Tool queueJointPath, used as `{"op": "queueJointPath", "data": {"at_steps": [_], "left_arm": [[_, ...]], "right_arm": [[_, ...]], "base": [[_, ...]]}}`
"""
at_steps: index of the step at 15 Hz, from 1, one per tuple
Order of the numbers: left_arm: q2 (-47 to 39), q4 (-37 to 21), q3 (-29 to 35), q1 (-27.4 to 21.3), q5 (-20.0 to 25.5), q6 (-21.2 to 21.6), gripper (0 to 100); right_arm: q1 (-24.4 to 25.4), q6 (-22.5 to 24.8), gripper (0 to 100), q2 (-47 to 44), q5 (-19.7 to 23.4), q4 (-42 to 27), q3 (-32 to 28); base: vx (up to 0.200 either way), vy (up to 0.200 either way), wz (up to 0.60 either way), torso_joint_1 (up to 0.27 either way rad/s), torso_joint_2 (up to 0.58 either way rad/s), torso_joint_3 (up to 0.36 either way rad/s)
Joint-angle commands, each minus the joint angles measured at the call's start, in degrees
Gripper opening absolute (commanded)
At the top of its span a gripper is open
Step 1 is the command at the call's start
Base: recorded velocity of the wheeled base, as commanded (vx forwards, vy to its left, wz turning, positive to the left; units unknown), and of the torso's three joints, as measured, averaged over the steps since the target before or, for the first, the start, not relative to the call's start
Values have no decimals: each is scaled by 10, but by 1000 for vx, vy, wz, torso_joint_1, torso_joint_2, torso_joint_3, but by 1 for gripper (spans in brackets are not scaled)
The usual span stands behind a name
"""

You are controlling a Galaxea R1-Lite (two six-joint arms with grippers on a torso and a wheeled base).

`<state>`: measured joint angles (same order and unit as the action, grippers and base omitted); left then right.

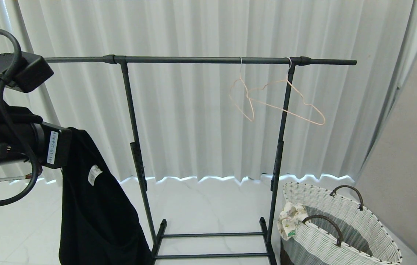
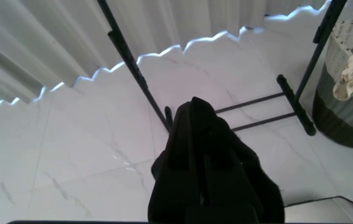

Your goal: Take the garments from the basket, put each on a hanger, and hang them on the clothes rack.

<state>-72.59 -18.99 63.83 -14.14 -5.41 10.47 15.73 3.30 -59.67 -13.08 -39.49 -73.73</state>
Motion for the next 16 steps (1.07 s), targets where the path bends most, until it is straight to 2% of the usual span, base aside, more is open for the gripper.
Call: {"op": "queueJointPath", "data": {"at_steps": [1, 9, 12, 13, 15, 16], "left_arm": [[-1, 0, 0, 0, 0, 0, 0], [-1, 11, -1, 0, 1, 1, 0], [0, 12, -10, 0, 1, 0, 0], [2, 11, -10, 0, 0, 0, 0], [10, 11, -15, 0, -9, 0, 0], [16, 11, -16, 0, -13, 0, 0]], "right_arm": [[0, 0, 100, -4, 0, 3, 0], [0, -1, 100, -18, 0, 5, 1], [0, -3, 100, -28, 2, 31, 10], [-1, -3, 100, -29, 10, 49, 23], [-29, -1, 100, -38, 53, 78, 45], [-39, 0, 100, -41, 68, 87, 49]], "base": [[0, 0, 0, 198, -466, -290], [0, 0, 0, 209, -485, -276], [0, 0, 0, 191, -421, -229], [0, 0, 0, 76, -154, -71], [0, 0, 0, 36, -63, -39], [200, 0, 0, 22, -22, -22]]}}
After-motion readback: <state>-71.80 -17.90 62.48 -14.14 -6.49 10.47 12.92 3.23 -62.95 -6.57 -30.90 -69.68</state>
